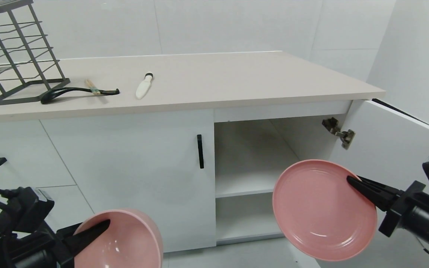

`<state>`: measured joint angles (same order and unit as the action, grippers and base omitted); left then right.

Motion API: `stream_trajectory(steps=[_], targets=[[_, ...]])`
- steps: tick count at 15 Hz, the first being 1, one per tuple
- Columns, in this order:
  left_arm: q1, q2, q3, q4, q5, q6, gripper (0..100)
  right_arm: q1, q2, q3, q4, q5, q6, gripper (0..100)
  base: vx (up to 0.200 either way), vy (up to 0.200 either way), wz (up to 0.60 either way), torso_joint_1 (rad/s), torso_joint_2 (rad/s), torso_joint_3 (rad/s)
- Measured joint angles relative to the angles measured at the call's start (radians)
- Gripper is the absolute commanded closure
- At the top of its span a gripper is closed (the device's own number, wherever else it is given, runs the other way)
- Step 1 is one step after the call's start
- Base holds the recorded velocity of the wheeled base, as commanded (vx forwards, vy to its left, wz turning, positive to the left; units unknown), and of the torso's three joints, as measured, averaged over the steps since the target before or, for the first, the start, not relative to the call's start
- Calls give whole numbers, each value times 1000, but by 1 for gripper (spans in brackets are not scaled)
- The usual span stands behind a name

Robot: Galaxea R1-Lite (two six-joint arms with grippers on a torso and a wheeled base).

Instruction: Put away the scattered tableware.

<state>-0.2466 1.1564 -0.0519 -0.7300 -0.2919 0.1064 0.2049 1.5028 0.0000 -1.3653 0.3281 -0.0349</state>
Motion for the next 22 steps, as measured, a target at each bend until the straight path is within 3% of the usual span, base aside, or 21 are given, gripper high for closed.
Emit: stream_trajectory(steps=[7,12,15,18,22], targets=[[-3,2,11,2,-2,1,100,10,7,-7,50,-75,56,100,0,0,0,0,0,0],[-13,5,20,3,-4,-1,100,57,113,-9,44,-72,62,100,200,0,0,1,2,2],[-13,2,21,-1,-4,0,100,119,241,-29,-41,-74,65,100,0,0,0,0,0,0],[-15,-6,30,2,-8,14,100,141,399,-49,-168,-89,86,100,200,0,0,-6,4,2],[-39,-43,32,-2,-10,18,100,143,557,-117,-204,-100,106,100,0,0,0,0,0,0]])
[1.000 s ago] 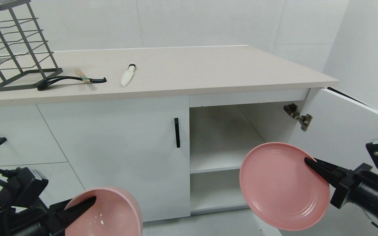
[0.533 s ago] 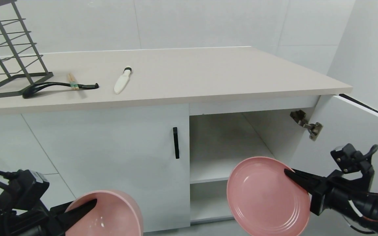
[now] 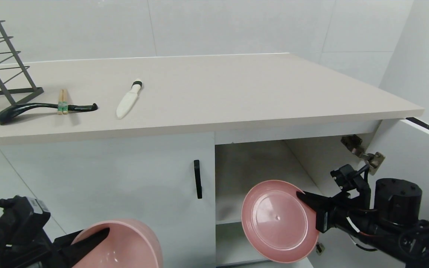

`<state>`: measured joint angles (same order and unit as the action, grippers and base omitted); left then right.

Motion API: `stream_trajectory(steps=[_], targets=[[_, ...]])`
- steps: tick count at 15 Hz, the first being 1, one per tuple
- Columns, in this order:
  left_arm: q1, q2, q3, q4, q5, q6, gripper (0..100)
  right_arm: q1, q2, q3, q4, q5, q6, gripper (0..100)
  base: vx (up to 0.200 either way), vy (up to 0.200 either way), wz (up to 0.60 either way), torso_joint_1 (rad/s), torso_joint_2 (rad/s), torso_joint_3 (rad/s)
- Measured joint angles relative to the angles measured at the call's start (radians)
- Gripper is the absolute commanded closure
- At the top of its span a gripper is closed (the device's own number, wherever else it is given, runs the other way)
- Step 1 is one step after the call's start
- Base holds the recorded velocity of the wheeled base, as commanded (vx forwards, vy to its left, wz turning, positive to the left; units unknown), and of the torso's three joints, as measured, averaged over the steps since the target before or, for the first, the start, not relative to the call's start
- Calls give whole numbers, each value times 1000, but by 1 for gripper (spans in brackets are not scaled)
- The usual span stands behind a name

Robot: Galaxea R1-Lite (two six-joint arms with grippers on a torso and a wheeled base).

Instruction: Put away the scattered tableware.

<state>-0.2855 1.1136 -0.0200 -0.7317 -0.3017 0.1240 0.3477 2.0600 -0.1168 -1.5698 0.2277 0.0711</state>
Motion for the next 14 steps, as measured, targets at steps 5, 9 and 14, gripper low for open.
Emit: stream_trajectory(steps=[5,9,14], targets=[[-5,-21,-2,-1,-1,5,100,-37,78,-23,0,0,5,100,0,0,0,0,0,0],[-25,-63,-2,-8,-2,6,100,-69,129,-79,0,-8,9,100,0,0,0,0,0,0],[-25,-91,-8,-10,-2,4,100,-84,199,-159,0,-47,27,100,0,0,0,0,0,0]])
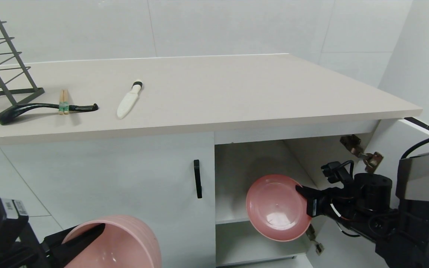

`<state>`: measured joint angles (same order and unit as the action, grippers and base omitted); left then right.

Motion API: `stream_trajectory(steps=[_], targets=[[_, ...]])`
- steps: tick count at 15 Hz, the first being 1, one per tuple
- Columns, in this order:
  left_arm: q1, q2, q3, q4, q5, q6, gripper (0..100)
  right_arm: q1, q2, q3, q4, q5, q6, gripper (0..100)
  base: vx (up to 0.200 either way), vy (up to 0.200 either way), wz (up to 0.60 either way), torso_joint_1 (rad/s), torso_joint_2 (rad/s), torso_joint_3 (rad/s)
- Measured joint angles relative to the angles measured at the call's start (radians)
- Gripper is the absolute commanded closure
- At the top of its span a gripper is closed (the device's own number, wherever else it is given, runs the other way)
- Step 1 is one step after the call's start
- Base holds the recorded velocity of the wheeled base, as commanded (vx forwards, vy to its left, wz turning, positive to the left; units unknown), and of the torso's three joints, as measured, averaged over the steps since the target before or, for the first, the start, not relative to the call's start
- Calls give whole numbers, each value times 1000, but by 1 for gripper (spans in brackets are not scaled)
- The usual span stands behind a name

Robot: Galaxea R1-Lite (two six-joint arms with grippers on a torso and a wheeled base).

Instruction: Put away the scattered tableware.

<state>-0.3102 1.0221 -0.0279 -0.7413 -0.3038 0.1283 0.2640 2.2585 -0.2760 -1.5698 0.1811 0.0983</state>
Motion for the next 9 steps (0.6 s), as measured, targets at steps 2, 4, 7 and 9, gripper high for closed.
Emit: stream_trajectory(steps=[2,4,7,9], targets=[[-5,-13,0,1,0,0,100,5,19,-22,0,0,5,100,0,0,0,0,0,0],[-12,-23,-1,0,0,0,100,8,29,-35,0,-1,81,100,0,0,0,0,0,0],[-30,-30,-1,1,0,-1,100,13,47,-73,-1,-1,149,100,0,0,0,0,0,0],[-35,-31,0,0,0,-1,100,18,73,-106,0,-6,155,100,0,0,0,0,0,0]])
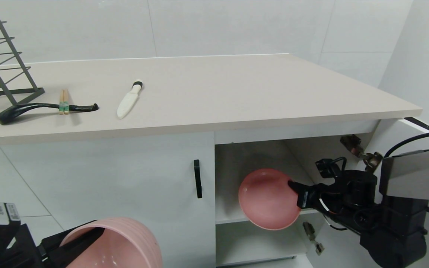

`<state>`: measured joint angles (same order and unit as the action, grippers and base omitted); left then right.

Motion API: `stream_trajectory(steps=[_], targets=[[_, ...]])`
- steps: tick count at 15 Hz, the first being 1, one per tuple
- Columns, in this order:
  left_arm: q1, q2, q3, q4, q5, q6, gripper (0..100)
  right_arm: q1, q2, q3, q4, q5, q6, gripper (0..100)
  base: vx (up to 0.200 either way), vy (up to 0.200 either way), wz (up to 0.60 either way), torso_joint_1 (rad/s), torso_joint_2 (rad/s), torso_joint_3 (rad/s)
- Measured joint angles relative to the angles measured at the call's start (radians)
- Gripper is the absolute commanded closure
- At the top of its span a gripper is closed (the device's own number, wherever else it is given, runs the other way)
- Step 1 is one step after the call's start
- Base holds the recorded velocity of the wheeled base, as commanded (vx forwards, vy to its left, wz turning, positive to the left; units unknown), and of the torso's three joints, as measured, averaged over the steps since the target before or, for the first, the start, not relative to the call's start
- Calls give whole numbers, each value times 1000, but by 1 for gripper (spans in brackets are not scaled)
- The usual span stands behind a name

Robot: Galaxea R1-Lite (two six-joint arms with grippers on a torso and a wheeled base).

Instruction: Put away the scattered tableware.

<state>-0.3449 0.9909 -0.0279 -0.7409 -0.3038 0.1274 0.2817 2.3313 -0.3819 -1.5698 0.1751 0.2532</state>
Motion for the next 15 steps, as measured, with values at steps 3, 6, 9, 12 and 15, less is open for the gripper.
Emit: stream_trajectory(steps=[3,6,9,12,15], targets=[[-8,-1,0,0,0,0,100,23,71,-100,0,-47,5,100,0,0,0,0,0,0],[-15,-2,0,0,0,0,100,58,150,-239,9,-100,79,100,0,0,0,0,0,0],[-16,-2,0,1,0,0,100,65,204,-310,38,-111,90,100,0,0,0,0,0,0],[-16,-2,1,1,0,0,100,66,244,-346,61,-120,93,100,0,0,0,0,0,0],[-16,-2,2,2,0,0,100,63,289,-424,90,-161,99,100,0,0,0,0,0,0]])
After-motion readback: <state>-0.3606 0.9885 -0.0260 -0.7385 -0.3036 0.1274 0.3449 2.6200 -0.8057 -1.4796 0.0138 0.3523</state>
